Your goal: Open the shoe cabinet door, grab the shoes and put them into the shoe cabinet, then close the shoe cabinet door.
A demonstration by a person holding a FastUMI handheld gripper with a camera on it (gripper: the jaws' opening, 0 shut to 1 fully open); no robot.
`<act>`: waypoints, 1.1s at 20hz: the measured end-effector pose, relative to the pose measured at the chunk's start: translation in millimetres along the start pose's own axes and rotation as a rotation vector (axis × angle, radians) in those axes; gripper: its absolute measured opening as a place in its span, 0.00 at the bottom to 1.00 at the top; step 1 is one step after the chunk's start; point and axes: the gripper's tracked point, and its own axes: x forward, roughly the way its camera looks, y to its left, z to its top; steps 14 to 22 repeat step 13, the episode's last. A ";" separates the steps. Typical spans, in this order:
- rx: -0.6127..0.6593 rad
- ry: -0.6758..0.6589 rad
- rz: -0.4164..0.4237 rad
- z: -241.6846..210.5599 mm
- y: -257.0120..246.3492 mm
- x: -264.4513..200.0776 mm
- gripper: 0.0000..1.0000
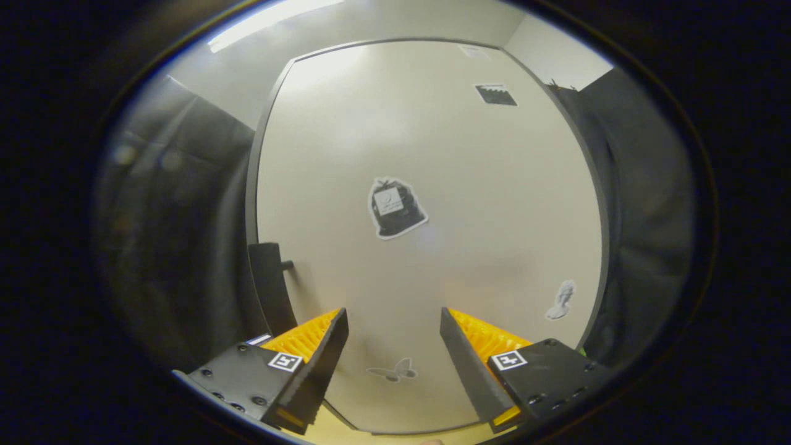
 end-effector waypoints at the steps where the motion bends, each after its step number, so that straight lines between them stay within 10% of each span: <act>1: -0.004 -0.020 -0.010 9.4 -8.0 -4.8 0.95; 13: -0.040 -0.048 -0.115 57.6 -213.3 -65.8 0.95; 22: -0.040 -0.048 -0.115 57.6 -213.3 -65.8 0.95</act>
